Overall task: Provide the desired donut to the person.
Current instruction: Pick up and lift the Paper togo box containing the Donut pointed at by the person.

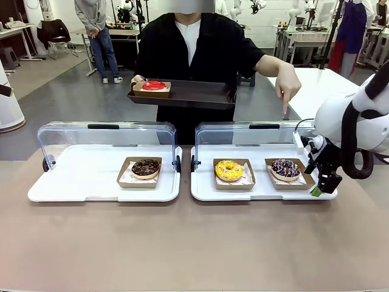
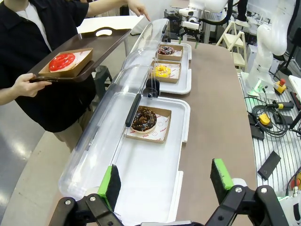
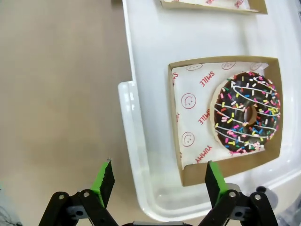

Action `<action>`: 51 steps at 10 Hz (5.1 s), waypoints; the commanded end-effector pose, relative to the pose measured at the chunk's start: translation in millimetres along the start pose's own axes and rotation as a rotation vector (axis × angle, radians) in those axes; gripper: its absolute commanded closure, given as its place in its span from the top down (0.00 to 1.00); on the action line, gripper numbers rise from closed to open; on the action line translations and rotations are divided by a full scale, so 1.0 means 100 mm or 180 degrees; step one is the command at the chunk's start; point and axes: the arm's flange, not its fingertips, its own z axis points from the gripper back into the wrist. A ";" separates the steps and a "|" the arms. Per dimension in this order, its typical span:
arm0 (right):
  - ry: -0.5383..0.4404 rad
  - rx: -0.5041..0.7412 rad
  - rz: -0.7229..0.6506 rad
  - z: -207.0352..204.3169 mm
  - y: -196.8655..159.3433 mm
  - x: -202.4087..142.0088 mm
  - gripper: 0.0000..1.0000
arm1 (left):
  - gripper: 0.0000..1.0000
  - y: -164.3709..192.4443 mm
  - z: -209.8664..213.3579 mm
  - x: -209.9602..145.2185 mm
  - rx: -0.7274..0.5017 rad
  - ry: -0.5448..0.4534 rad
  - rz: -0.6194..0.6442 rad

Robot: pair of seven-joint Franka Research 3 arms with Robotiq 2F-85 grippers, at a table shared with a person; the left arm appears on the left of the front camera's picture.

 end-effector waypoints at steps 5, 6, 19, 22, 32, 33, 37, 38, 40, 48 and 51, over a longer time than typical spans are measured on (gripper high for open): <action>0.0248 0.0002 0.0011 -0.17 -0.36 0.07 1.00 | 1.00 0.00 0.01 0.01 0.0020 -0.0011 0.0002; 0.0260 0.0001 0.0002 -0.18 -0.38 0.06 1.00 | 1.00 0.00 0.01 0.01 0.0020 -0.0011 0.0002; 0.0265 0.0071 0.0043 -0.21 -0.38 -0.03 0.00 | 1.00 0.00 0.01 0.01 0.0020 -0.0011 0.0002; 0.0250 0.0086 0.0045 -0.21 -0.38 -0.02 0.00 | 1.00 0.00 0.01 0.01 0.0020 -0.0011 0.0002; 0.0275 0.0262 0.0142 0.20 -0.21 0.19 0.00 | 1.00 0.00 0.01 0.01 0.0020 -0.0011 0.0002; 0.0369 0.0300 0.0171 0.38 -0.12 0.29 0.00 | 1.00 0.00 0.01 0.01 0.0020 -0.0011 0.0002; 0.0577 0.0345 0.0504 1.19 0.41 0.68 0.00 | 1.00 0.00 0.01 0.01 0.0020 -0.0011 0.0002; 0.0645 0.0372 0.0569 1.38 0.57 0.76 0.00 | 1.00 0.00 0.01 0.01 0.0020 -0.0011 0.0002; 0.0707 0.0405 0.0633 1.76 0.80 0.90 0.00 | 1.00 0.00 0.01 0.01 0.0020 -0.0011 0.0002; 0.0594 -0.0139 0.0488 3.07 0.68 1.50 0.00 | 1.00 0.00 0.01 0.01 0.0020 -0.0011 0.0002; 0.0497 -0.0183 0.0550 3.09 0.69 1.47 0.00 | 1.00 0.00 0.01 0.01 0.0020 -0.0011 0.0002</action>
